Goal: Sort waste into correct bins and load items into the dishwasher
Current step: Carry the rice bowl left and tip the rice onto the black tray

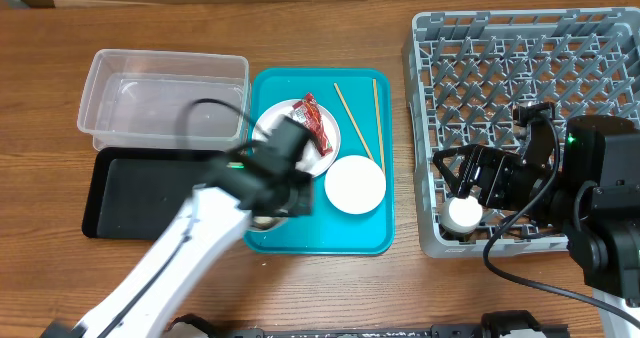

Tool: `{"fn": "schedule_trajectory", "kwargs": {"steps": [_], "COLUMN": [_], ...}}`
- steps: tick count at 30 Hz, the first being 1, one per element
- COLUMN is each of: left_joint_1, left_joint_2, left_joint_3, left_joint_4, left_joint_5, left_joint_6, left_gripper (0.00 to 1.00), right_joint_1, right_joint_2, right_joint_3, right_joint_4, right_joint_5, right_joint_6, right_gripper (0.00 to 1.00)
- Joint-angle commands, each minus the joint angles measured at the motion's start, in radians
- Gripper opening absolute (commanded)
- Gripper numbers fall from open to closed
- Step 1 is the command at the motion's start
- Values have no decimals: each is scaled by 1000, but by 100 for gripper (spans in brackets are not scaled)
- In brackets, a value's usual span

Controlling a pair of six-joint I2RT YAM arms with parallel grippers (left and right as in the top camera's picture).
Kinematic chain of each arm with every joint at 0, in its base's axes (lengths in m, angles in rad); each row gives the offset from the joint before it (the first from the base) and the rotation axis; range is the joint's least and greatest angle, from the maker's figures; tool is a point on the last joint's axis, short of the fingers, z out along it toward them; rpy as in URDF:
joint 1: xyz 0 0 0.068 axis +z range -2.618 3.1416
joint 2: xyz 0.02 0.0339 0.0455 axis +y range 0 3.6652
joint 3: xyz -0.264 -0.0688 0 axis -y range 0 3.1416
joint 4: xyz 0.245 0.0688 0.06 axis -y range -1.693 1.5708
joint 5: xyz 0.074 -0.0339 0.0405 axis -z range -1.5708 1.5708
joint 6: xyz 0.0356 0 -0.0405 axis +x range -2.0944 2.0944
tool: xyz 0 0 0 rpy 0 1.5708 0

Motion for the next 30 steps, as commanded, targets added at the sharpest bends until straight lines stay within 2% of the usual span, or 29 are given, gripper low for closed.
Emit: {"fn": "schedule_trajectory", "kwargs": {"steps": [1,9,15,20,23,27,30], "left_joint_1": [212,734,998,1069,1071,1071,1075], "left_joint_2": [-36,26,170,347,443,514,518], "left_joint_3": [8,-31,-40,-42,-42,-42,-41], "left_joint_4": [-46,-61,-112,-216,-257,-416,-475], "left_joint_5": [188,727,1008,1279,1341,1415,1416], "left_joint_6": [102,467,706,925,956,1105,1173], "left_gripper": [4,4,4,4,4,4,4], "right_joint_1": [0,0,0,0,0,0,0], "right_joint_2": [-3,-3,-3,-3,-3,-3,-3], "right_joint_3": [14,14,14,14,14,14,14], "right_joint_4": [3,2,3,4,4,2,3], "right_joint_5": [-4,11,11,14,18,18,18], "right_joint_6": [-8,-8,-8,-8,-8,-8,-7], "right_gripper": [91,91,92,92,92,92,92]}}
